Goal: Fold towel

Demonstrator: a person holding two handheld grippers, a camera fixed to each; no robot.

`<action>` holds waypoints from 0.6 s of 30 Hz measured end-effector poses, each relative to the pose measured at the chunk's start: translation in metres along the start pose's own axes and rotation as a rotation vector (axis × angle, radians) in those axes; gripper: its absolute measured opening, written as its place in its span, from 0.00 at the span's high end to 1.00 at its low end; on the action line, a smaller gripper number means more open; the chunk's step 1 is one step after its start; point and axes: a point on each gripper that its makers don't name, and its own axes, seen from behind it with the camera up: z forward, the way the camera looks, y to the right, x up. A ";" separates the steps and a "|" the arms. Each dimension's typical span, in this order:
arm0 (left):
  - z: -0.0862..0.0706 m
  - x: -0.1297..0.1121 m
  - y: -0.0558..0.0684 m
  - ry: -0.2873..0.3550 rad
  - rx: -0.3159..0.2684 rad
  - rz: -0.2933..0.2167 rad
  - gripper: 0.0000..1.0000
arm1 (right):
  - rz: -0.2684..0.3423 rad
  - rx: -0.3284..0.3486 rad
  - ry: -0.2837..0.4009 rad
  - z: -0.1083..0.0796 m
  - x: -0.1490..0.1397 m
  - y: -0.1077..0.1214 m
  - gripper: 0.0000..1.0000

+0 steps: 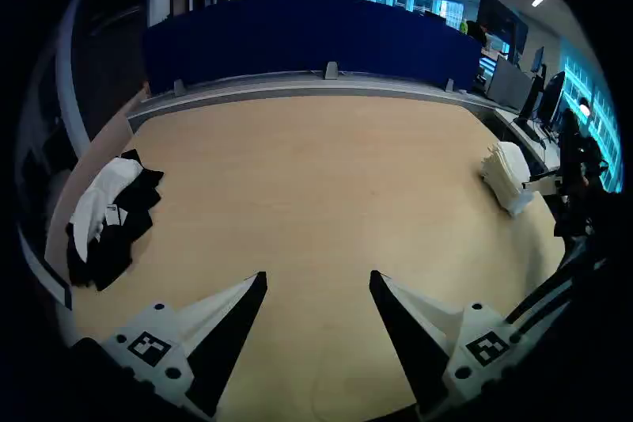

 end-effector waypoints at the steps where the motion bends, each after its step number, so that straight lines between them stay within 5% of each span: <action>1: 0.000 0.001 0.000 0.001 0.000 -0.001 0.04 | -0.003 0.000 0.012 -0.002 0.006 0.000 0.00; 9: 0.001 0.003 -0.001 0.002 0.005 -0.002 0.04 | -0.013 0.003 0.080 0.002 0.063 0.010 0.00; 18: -0.001 0.003 -0.007 0.007 0.028 -0.017 0.04 | -0.026 0.018 0.072 0.028 0.085 0.011 0.00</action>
